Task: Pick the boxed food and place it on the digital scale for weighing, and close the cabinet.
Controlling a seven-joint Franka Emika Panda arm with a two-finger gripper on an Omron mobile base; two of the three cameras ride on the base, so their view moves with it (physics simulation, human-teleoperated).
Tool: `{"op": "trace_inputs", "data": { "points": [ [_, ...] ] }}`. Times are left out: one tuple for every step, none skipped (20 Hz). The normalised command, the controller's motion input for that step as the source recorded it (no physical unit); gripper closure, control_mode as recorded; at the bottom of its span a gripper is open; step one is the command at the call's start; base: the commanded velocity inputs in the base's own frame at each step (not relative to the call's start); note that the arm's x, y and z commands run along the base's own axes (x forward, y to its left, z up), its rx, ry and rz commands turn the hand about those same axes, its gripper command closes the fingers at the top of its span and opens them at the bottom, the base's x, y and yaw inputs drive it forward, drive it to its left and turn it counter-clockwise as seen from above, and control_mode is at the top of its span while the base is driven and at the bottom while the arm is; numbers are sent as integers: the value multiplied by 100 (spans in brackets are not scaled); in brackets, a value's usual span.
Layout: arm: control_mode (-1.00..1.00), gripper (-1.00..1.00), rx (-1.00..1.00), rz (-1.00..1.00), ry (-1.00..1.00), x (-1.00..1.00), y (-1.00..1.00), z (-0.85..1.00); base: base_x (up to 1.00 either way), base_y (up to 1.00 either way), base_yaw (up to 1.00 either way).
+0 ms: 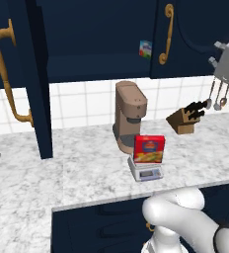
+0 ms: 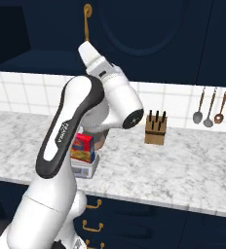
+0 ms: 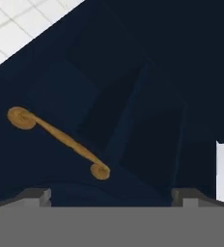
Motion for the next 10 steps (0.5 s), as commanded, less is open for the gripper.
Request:
{"op": "trace_inputs", "data": {
  "points": [
    [-100,-100,-11,-15,-42,-95,100,0,0,0,0],
    [-100,-100,-12,-17,-41,-75,100,0,0,0,0],
    [-100,-100,-10,-18,-40,-66,100,6,0,0,0],
    [-100,-100,-5,-19,-29,-54,100,17,0,0,0],
    [-100,-100,0,-20,-22,-46,100,18,0,0,0],
    [-100,-100,0,-21,-15,-41,100,8,0,0,0],
    [-100,-100,1,-21,-16,-41,100,0,0,0,0],
    [-100,-100,7,-21,-12,-33,100,0,0,0,0],
    [-100,-100,10,-22,-13,-36,100,0,0,0,0],
    [-100,-100,13,-21,-15,-46,100,0,0,0,0]
  ]
}}
